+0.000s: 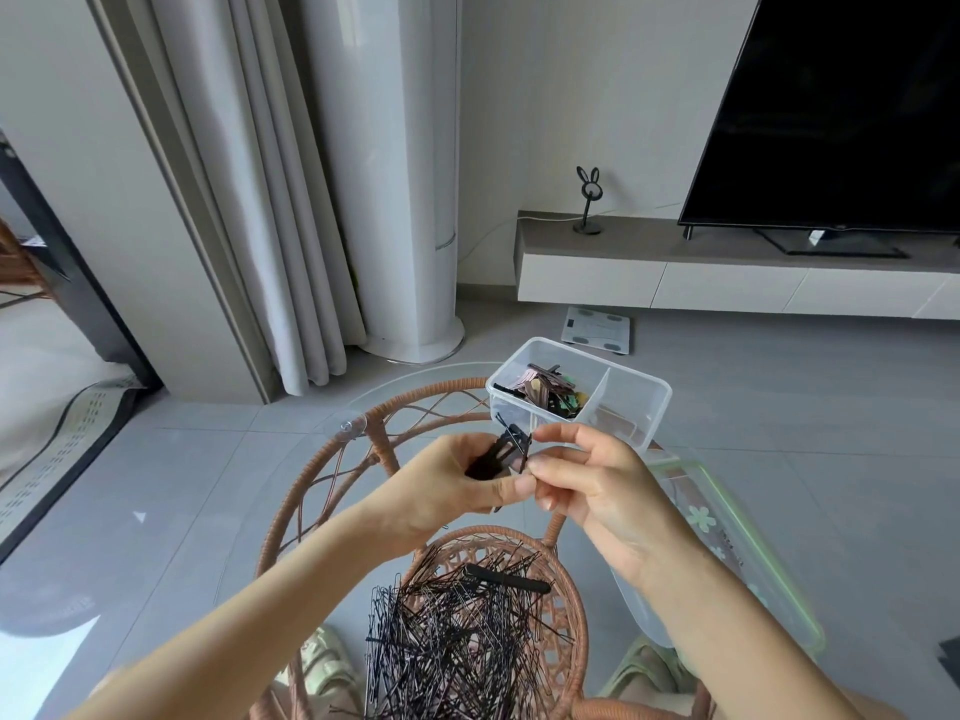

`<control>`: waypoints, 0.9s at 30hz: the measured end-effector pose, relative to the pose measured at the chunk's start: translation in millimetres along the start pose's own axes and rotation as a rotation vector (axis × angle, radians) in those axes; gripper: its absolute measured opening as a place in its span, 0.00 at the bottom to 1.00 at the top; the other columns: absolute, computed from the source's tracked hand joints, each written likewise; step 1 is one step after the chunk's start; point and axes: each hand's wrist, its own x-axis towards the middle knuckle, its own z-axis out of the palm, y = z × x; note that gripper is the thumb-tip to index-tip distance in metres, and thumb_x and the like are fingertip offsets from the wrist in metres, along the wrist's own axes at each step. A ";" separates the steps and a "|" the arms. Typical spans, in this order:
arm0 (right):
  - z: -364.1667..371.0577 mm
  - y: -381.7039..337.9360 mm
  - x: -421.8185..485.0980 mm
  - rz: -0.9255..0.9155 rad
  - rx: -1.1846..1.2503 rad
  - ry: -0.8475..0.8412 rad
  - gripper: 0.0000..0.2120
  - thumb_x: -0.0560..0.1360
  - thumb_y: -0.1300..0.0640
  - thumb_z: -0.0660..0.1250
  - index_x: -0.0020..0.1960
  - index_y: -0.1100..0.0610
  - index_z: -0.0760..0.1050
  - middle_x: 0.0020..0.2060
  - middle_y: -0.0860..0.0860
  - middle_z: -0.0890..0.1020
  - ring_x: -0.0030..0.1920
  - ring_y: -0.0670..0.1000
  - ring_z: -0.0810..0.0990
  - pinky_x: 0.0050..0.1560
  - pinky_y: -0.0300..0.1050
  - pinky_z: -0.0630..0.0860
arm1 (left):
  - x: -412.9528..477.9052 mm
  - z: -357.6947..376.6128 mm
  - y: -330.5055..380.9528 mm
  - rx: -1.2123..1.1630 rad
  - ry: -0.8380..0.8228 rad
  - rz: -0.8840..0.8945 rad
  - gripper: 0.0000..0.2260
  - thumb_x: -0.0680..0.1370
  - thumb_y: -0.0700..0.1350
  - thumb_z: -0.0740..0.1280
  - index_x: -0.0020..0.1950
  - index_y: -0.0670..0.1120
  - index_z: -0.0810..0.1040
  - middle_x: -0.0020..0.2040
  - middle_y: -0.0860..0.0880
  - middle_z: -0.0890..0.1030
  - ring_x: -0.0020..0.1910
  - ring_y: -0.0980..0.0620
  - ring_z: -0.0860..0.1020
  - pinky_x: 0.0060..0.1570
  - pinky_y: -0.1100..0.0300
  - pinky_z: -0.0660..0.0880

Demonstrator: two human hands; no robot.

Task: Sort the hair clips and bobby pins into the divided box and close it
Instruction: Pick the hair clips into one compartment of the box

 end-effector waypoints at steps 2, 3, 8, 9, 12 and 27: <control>0.5 -1.9 -0.8 -0.007 -0.032 0.003 0.10 0.70 0.73 0.65 0.48 0.61 0.74 0.28 0.55 0.77 0.25 0.50 0.71 0.27 0.38 0.71 | 0.3 2.5 -1.9 -0.066 0.017 -0.017 0.05 0.71 0.41 0.70 0.38 0.44 0.74 0.27 0.55 0.71 0.27 0.59 0.67 0.28 0.71 0.65; 0.1 -2.8 -1.5 -0.027 -0.086 0.012 0.11 0.69 0.73 0.65 0.47 0.61 0.73 0.27 0.54 0.77 0.25 0.49 0.71 0.27 0.39 0.70 | 0.9 3.4 -2.6 -0.126 0.009 -0.035 0.06 0.71 0.41 0.69 0.37 0.43 0.73 0.26 0.55 0.70 0.26 0.59 0.66 0.26 0.70 0.65; -5.4 -7.1 -10.1 -0.151 -0.442 -0.028 0.13 0.68 0.71 0.66 0.45 0.55 0.73 0.29 0.52 0.78 0.27 0.47 0.71 0.31 0.41 0.68 | 7.0 -7.6 -5.9 -0.519 -0.026 -0.150 0.08 0.66 0.44 0.71 0.36 0.40 0.78 0.24 0.48 0.70 0.23 0.56 0.65 0.22 0.69 0.62; -7.4 -8.6 -12.9 -0.159 -0.483 -0.054 0.12 0.67 0.69 0.67 0.44 0.54 0.73 0.30 0.51 0.78 0.28 0.47 0.71 0.32 0.40 0.68 | 8.0 -10.6 -6.4 -0.575 -0.029 -0.160 0.11 0.65 0.45 0.73 0.38 0.38 0.78 0.24 0.48 0.71 0.23 0.56 0.65 0.21 0.68 0.62; -16.2 -18.5 -17.7 -0.187 -0.518 -0.071 0.11 0.64 0.65 0.67 0.43 0.53 0.74 0.30 0.50 0.79 0.30 0.48 0.73 0.32 0.39 0.69 | 9.4 -17.3 -4.4 -0.607 0.026 -0.209 0.12 0.65 0.45 0.72 0.39 0.37 0.78 0.26 0.47 0.72 0.26 0.55 0.66 0.21 0.68 0.63; -89.9 -19.5 75.4 -0.176 -0.840 0.499 0.10 0.65 0.66 0.65 0.37 0.51 0.73 0.36 0.55 0.81 0.38 0.58 0.79 0.39 0.47 0.74 | 149.2 -22.5 41.4 0.680 0.248 -0.345 0.17 0.73 0.53 0.68 0.37 0.40 0.71 0.30 0.46 0.70 0.26 0.50 0.67 0.27 0.61 0.63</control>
